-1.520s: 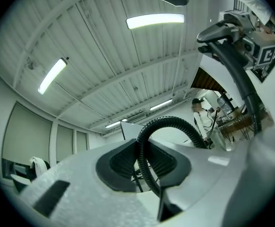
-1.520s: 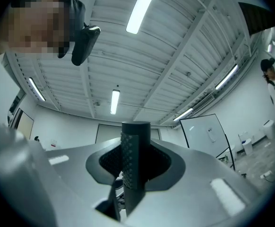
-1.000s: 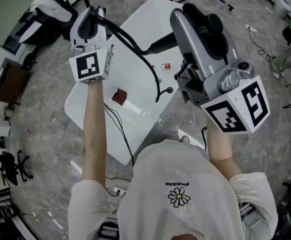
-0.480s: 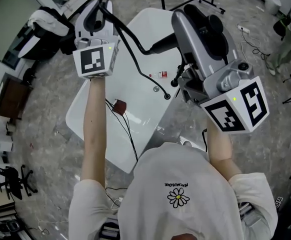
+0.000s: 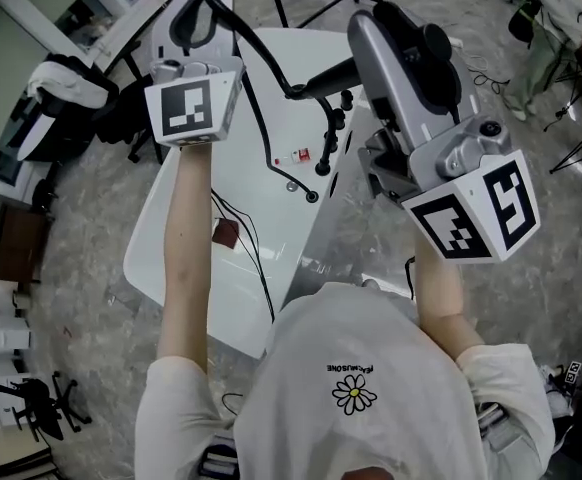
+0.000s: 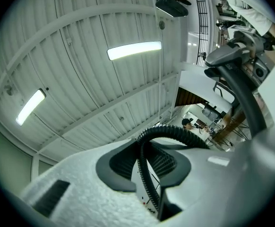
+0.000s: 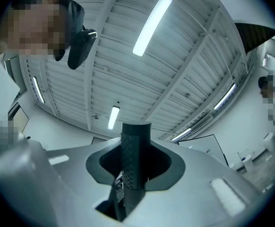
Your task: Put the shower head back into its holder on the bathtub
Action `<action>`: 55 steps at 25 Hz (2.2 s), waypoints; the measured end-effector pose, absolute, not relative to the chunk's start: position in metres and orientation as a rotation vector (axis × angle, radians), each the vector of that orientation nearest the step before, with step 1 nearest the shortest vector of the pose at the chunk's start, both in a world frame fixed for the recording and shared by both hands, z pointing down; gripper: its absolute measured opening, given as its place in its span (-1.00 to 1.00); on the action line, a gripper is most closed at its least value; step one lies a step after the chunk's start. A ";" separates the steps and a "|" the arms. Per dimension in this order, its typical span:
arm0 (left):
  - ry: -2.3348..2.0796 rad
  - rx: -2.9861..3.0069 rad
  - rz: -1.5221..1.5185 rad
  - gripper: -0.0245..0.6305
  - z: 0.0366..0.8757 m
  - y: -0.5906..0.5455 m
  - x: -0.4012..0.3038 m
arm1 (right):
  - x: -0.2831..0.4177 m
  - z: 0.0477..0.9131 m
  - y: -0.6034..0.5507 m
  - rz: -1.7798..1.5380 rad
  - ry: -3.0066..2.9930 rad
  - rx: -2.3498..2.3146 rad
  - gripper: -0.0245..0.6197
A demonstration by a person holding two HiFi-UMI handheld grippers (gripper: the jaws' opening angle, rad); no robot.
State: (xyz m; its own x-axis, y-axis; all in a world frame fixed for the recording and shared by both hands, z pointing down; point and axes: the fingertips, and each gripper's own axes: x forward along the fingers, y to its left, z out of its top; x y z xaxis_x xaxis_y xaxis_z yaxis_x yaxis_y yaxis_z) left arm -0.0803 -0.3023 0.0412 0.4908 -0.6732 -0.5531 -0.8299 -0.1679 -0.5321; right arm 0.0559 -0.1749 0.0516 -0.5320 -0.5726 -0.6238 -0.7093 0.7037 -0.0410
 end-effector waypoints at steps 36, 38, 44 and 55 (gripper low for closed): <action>1.369 -1.871 0.108 -0.74 0.054 -0.269 0.036 | 0.144 0.037 -0.136 0.416 2.343 -0.902 -0.60; 1.393 -1.884 0.105 -0.74 0.064 -0.266 0.040 | 0.149 0.039 -0.130 0.418 2.351 -0.885 -0.60; 1.464 -1.909 0.084 -0.74 0.080 -0.270 0.041 | 0.156 0.034 -0.122 0.424 2.353 -0.827 -0.60; 1.564 -2.070 0.053 -0.74 0.176 -0.318 0.028 | 0.140 0.044 -0.143 0.437 2.366 -0.822 -0.62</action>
